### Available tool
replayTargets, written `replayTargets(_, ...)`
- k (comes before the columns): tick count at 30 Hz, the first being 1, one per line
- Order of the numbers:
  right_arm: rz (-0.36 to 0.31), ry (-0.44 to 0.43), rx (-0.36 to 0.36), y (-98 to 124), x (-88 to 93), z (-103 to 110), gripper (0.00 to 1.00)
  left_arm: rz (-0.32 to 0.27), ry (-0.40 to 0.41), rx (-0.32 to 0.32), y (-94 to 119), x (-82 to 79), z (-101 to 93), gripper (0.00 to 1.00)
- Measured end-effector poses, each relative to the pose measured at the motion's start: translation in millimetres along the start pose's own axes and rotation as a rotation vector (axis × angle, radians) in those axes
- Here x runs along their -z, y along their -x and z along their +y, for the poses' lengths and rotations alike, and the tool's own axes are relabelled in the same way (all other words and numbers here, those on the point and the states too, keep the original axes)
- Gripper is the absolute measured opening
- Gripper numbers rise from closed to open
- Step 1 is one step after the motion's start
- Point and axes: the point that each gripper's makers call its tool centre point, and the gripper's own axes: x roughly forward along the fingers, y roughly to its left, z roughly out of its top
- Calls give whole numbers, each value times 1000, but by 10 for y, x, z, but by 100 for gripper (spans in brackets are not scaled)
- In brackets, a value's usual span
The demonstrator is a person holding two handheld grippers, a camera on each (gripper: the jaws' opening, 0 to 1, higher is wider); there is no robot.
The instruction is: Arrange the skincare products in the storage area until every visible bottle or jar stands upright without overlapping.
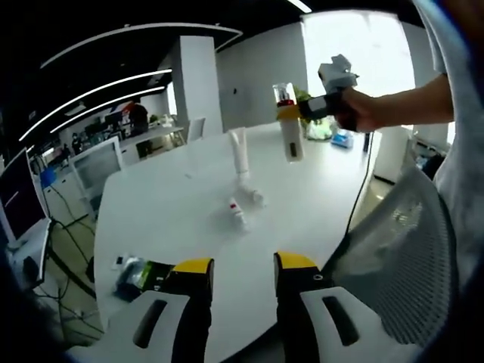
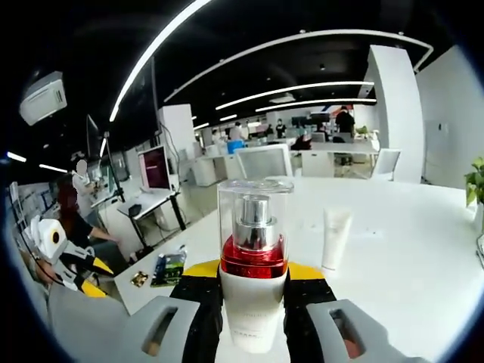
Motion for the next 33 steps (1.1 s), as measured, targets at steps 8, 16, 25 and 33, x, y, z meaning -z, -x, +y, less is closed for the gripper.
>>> replayTargets(8,-19,-2,24,-108,-116,-144,24,17,6,11,-18,29,-12,29)
replayTargets(16,-27,-4,35,-261,-194,-257,24,47,13,20,-41,83,-19,28)
replayTargets(25,-22,13,48,-353,-274,-371,24,64,23,-6,-44,123,44,26)
replayTargets(33,-26,20,68,-329,-330,-412,24,102,-5,11,-58,197,-3,22)
